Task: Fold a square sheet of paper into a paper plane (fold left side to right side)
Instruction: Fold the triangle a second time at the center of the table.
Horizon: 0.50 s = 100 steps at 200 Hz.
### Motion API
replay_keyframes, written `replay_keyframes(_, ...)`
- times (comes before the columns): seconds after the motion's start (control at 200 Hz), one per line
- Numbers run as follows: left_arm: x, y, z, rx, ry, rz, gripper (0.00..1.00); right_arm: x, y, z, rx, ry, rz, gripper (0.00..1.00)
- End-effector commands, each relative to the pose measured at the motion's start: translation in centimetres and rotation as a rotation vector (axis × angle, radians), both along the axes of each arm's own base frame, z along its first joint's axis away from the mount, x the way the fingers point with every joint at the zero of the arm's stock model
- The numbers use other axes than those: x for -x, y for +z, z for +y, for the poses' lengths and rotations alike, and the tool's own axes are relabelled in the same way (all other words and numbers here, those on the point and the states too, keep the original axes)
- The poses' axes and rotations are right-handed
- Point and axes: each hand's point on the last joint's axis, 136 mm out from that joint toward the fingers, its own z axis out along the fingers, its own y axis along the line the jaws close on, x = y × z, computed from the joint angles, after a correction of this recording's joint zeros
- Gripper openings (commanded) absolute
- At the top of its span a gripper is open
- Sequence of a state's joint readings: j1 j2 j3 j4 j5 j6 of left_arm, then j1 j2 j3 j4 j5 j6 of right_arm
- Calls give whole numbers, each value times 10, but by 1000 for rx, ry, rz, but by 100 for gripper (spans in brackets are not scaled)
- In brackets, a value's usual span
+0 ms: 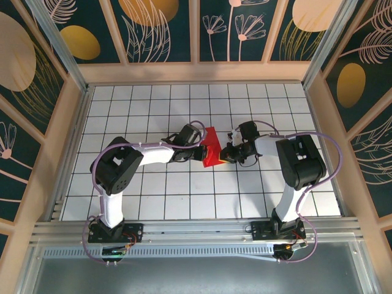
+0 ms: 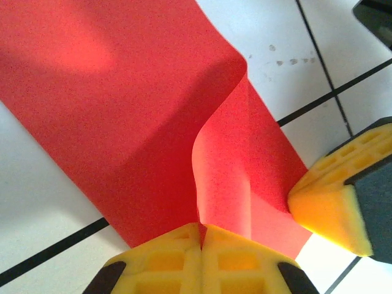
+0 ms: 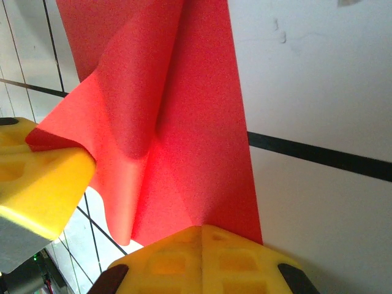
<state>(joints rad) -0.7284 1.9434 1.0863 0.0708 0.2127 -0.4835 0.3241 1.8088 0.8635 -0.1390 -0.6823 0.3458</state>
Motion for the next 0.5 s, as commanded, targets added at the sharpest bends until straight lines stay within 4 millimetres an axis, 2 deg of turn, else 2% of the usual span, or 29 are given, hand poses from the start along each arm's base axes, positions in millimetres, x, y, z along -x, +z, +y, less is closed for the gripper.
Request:
replay_keyframes(0.0, -6, -8, 6, -45, -1, -2, 0, 13, -18, -4, 59, 18, 58, 0)
replay_keyframes(0.24, -7, -11, 9, -68, 8, -10, 0, 15, -20, -3, 60, 19, 64, 0)
replay_keyframes(0.495, -13, 0, 4, -43, 0, -43, 0, 15, -21, -4, 63, 19, 67, 0)
